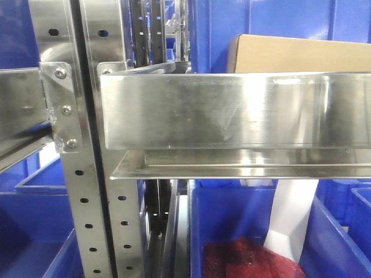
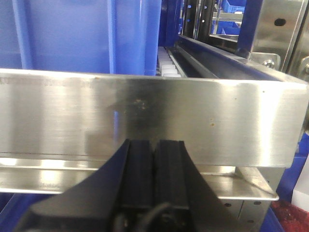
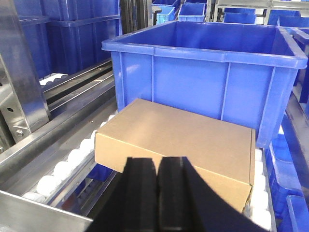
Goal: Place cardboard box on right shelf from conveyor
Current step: 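Lower the box flat onto the roller track and open the right gripper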
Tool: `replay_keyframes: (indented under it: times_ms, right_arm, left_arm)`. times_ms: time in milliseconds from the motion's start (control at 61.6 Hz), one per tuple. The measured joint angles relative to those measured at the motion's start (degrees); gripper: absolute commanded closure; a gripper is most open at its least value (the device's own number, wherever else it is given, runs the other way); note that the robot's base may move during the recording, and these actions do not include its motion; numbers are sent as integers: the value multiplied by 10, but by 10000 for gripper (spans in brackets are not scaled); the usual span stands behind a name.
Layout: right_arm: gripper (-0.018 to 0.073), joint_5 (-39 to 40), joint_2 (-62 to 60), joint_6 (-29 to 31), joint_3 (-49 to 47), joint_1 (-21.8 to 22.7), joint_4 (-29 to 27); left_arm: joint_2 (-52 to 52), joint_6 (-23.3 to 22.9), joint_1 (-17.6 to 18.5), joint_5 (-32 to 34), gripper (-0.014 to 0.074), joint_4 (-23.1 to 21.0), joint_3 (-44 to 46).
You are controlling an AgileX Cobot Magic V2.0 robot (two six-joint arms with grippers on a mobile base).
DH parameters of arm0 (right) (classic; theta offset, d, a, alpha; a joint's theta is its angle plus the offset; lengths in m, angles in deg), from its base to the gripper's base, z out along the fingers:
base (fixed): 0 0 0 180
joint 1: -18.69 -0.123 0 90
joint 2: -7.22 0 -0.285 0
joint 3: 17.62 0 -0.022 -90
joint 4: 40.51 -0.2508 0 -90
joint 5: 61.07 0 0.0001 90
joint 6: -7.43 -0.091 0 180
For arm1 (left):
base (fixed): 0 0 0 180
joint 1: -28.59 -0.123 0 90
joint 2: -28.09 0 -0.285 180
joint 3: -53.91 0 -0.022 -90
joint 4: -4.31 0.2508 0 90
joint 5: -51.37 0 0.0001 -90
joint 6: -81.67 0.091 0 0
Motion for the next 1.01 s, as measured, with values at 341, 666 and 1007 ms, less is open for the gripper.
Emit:
replay_keyframes:
  times_ms: [341, 666, 1007]
  right_arm:
    - [524, 67, -45, 12, 75, 115, 1]
    - [524, 209, -186, 13, 311, 188, -12]
    - [524, 250, -284, 13, 431, 188, -14]
  left_arm:
    - [0, 0, 0, 0, 712, 0, 0]
    - [0, 0, 0, 0, 713, 0, 0]
    - [0, 0, 0, 0, 713, 0, 0]
